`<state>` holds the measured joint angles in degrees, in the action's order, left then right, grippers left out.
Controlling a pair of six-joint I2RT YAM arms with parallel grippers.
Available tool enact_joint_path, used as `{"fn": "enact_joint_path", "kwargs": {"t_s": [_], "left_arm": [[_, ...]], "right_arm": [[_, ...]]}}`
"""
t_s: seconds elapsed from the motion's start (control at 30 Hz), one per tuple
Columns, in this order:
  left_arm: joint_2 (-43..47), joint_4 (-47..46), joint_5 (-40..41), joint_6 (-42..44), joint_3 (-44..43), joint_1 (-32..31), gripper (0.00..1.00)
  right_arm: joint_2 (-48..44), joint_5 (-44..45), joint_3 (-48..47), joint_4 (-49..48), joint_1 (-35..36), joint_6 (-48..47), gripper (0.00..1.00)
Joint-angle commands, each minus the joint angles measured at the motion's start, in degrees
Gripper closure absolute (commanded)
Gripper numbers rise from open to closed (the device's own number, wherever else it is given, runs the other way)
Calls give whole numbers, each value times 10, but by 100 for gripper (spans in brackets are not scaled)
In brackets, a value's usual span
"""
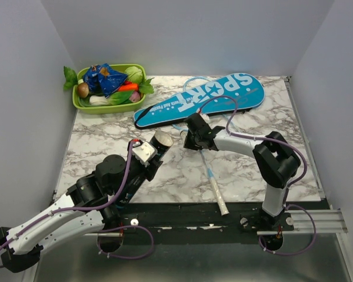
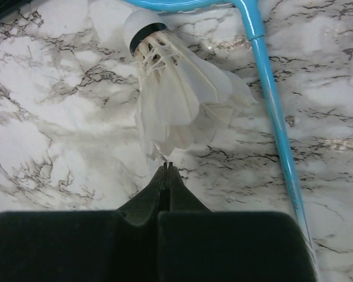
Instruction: Pack up the badminton gear
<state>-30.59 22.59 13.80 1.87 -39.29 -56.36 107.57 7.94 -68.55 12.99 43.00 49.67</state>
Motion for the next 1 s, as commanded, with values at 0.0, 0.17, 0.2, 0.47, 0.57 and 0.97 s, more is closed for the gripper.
{"fn": "enact_joint_path", "kwargs": {"t_s": [0.0, 0.17, 0.2, 0.47, 0.57, 0.97], "left_arm": [[0, -12, -7, -3, -9, 1, 100], [-1, -12, -10, -2, -9, 1, 100], [-3, -13, -11, -3, -9, 1, 100], [-3, -12, -12, -2, -10, 1, 100], [-3, -13, -14, -3, -11, 1, 100], [-1, -12, -18, -5, -11, 1, 100]], "right_arm": [[-39, 8, 28, -2, -6, -33, 100], [-73, -23, 52, -4, -5, -45, 77], [-79, -35, 56, -5, -5, -45, 73], [-140, -54, 115, -24, -4, -1, 55], [-156, -33, 135, -59, -4, 47, 52], [-163, 80, 165, -154, -5, 198, 55]]}}
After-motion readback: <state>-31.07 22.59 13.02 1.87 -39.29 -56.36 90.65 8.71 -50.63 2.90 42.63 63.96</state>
